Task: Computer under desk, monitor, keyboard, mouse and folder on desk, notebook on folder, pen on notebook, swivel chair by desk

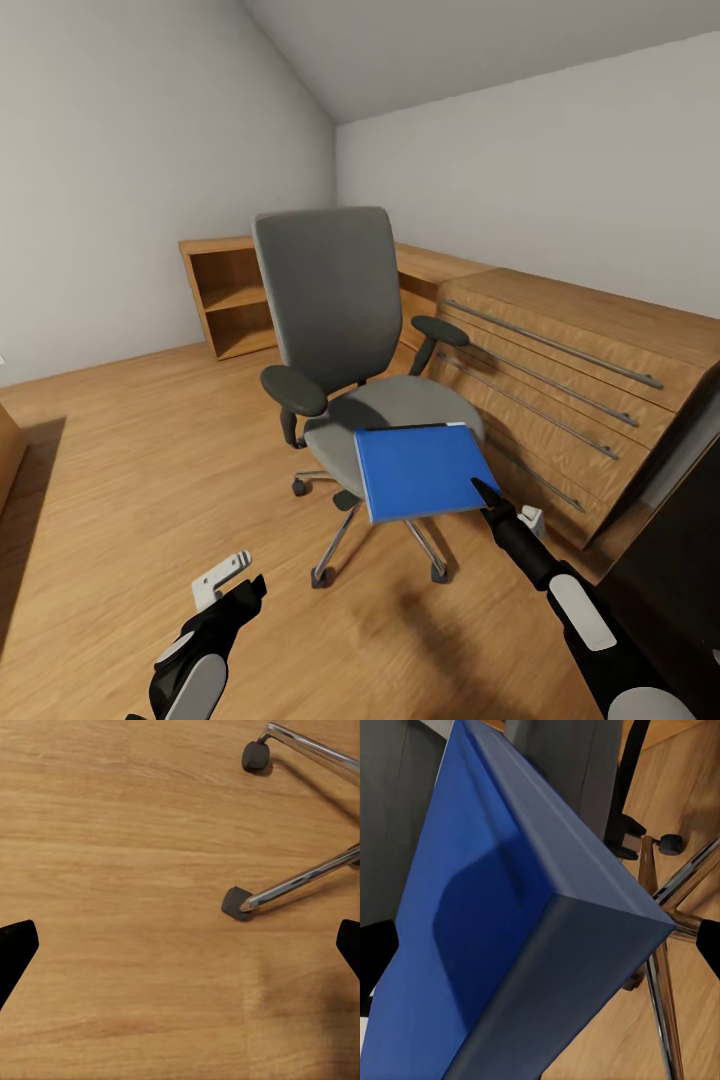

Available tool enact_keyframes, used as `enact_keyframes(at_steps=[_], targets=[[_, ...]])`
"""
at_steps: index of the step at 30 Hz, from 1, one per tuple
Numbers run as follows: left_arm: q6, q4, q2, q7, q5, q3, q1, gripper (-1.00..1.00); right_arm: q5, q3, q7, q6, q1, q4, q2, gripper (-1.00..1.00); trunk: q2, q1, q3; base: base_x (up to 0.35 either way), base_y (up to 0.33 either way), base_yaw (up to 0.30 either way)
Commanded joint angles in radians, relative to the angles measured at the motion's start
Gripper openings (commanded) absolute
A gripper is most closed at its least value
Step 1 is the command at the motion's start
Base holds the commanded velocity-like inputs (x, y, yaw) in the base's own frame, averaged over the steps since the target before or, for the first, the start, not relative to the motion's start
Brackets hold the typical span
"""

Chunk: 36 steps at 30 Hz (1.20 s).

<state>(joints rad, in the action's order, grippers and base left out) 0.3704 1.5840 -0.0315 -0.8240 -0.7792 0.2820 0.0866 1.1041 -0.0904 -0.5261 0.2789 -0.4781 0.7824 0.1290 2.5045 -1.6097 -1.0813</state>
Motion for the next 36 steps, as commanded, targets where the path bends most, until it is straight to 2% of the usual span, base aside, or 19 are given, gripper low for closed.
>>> enact_keyframes(at_steps=[1,19,20,36], targets=[[0.003,0.001,-0.001,-0.007,-0.005,0.002,0.001,1.0,0.01,-0.002,-0.002,0.01,0.0,0.0,0.0,1.0,0.0,0.0,-0.001,0.003,0.0,0.0],[0.004,0.0,-0.001,-0.009,-0.005,0.002,0.001,1.0,0.011,0.0,0.03,0.01,0.0,0.001,0.0,1.0,0.0,0.0,-0.001,0.0,0.0,0.0],[0.004,-0.004,-0.001,-0.009,-0.005,0.002,0.001,1.0,0.011,0.0,0.032,0.01,0.0,0.001,0.0,-1.0,0.0,0.0,-0.001,0.0,0.0,0.0],[0.003,-0.013,-0.001,-0.009,-0.004,0.002,0.001,1.0,0.011,-0.002,0.035,0.01,0.0,0.001,0.0,-1.0,0.0,0.0,-0.001,0.0,0.0,0.0]])
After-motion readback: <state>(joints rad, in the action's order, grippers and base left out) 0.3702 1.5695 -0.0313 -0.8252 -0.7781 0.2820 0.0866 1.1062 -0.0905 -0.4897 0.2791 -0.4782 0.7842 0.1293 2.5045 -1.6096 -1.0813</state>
